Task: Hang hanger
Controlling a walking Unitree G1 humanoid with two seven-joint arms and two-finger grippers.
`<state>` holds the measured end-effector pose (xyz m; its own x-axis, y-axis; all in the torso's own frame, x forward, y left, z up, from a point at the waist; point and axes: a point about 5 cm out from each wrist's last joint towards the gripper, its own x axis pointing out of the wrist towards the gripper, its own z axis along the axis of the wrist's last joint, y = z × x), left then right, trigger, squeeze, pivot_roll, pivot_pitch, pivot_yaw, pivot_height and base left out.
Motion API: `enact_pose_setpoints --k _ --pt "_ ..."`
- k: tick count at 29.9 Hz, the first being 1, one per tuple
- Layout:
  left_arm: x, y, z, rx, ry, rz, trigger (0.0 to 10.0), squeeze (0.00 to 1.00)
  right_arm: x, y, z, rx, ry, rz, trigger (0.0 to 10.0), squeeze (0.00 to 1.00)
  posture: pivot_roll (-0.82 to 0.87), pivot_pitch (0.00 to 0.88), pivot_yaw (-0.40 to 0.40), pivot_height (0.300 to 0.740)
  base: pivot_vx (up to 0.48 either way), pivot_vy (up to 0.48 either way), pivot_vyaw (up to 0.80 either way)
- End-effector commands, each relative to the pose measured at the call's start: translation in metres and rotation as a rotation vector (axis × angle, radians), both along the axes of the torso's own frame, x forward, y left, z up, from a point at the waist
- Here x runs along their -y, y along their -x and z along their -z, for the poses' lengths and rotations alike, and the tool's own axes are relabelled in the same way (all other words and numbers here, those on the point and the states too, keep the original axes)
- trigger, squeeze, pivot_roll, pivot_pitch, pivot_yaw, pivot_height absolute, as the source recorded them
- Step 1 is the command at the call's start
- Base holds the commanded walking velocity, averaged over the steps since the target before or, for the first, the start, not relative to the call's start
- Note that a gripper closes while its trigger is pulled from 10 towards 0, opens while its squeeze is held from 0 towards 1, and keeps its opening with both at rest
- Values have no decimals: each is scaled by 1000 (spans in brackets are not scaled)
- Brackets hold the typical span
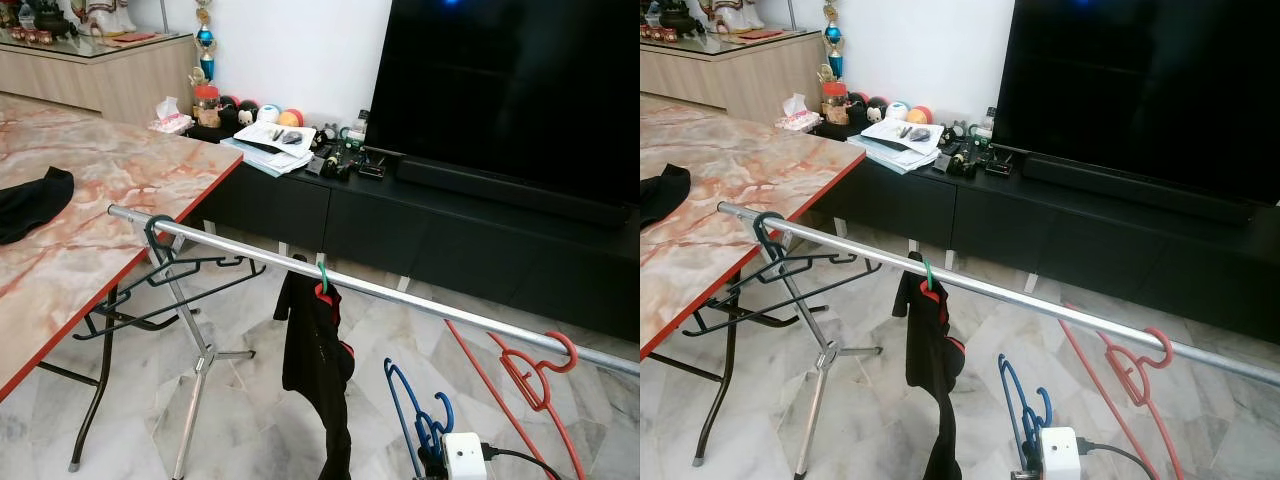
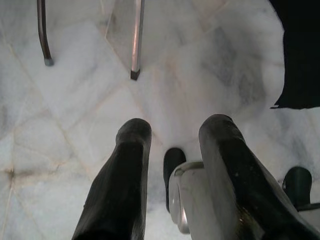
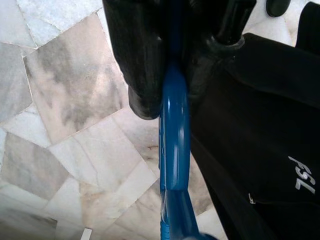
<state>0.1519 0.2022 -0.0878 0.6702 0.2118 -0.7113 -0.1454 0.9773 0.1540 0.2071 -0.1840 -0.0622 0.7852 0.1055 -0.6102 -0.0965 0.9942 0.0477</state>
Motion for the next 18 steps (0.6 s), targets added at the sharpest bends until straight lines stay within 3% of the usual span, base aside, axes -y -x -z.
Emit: enact_pose_setpoints --k 1,3,4,5,7,9,10,11,13,15,17,18 --pt "1 4 1 7 2 -22 10000 0 3 -1 -1 3 12 -5 10000 0 127 0 -87 740 0 0 0" --pt "1 2 -1 36 4 -14 10000 0 3 -2 -1 2 14 -8 10000 0 131 0 -88 740 0 0 0" --pt "-11 -15 -12 124 -7 -23 10000 0 3 -2 -1 2 16 -11 10000 0 131 0 -88 740 0 0 0" --pt "-11 -15 -12 124 -7 -23 10000 0 3 -2 -1 2 16 -11 10000 0 131 0 -88 740 0 0 0" --pt "-29 -39 -32 259 -30 -32 10000 0 3 -2 -1 1 21 -17 10000 0 129 0 -88 740 0 0 0" --pt "-33 -44 -38 299 -37 -35 10000 0 3 -2 -2 2 24 -18 10000 0 128 0 -89 740 0 0 0" --pt "-36 -50 -54 431 -244 76 10000 0 3 -2 -2 2 23 -17 10000 0 127 0 -88 740 0 0 0" --pt "-35 -52 -56 453 -170 50 10000 0 3 -3 -2 4 24 -15 10000 0 126 0 -89 740 0 0 0" --pt "-34 -52 -57 468 -147 46 10000 0 3 -3 -2 4 24 -15 10000 0 126 0 -89 740 0 0 0" --pt "-31 -52 -71 608 -319 173 10000 0 4 -3 -2 4 26 -17 10000 0 130 0 -91 740 0 0 0" --pt "-27 -48 -74 655 -362 239 10000 0 4 -3 -2 3 29 -19 10000 0 133 0 -92 740 0 0 0" --pt "-23 -41 -69 636 -331 240 10000 0 4 -3 -2 4 31 -20 10000 0 132 0 -90 740 0 0 0"
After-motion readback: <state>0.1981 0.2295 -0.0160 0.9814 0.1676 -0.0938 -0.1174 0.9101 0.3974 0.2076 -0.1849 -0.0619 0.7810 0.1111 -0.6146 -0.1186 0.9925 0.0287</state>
